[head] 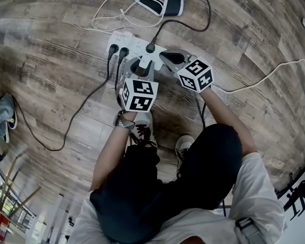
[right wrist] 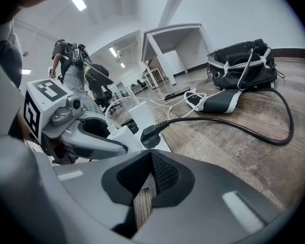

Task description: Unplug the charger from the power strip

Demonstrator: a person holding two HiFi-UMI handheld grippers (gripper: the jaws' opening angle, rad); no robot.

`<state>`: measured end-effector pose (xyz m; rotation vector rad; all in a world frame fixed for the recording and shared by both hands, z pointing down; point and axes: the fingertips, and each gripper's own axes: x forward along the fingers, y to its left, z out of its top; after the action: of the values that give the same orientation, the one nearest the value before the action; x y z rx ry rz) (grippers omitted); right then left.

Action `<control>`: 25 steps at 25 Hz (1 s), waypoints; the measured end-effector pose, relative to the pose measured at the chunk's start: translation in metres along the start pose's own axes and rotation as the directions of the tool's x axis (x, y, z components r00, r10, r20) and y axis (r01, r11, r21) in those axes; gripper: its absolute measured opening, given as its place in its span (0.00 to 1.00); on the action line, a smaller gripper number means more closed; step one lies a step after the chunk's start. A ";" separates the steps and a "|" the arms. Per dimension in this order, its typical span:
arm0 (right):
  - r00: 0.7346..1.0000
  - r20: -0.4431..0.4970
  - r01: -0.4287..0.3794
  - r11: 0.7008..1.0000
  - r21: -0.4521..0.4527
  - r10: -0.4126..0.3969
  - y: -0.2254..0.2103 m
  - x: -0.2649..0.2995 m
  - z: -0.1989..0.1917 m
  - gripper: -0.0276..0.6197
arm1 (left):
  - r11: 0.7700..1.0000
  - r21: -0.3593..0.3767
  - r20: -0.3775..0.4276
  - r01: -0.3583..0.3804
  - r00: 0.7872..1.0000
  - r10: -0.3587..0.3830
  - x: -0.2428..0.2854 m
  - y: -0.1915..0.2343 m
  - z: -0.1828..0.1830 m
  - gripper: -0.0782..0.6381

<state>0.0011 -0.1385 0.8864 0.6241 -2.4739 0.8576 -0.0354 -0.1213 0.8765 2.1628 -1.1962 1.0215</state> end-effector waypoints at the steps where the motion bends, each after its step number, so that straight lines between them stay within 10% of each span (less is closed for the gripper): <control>1: 1.000 0.001 0.000 1.000 0.001 0.000 0.000 0.000 0.000 0.05 | 1.000 -0.009 0.002 0.004 1.000 -0.004 0.000 0.000 0.000 0.31; 15: 1.000 0.006 0.004 1.000 -0.011 -0.004 0.001 -0.001 0.000 0.05 | 0.973 -0.202 0.073 0.115 0.992 -0.102 -0.004 0.004 0.000 0.31; 25: 1.000 0.012 0.002 1.000 -0.013 -0.002 0.001 0.000 0.000 0.05 | 0.999 -0.003 0.029 0.043 0.999 -0.043 -0.003 0.000 -0.001 0.31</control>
<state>0.0006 -0.1383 0.8863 0.6285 -2.4875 0.8384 -0.0365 -0.1189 0.8748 2.1985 -1.1583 0.9721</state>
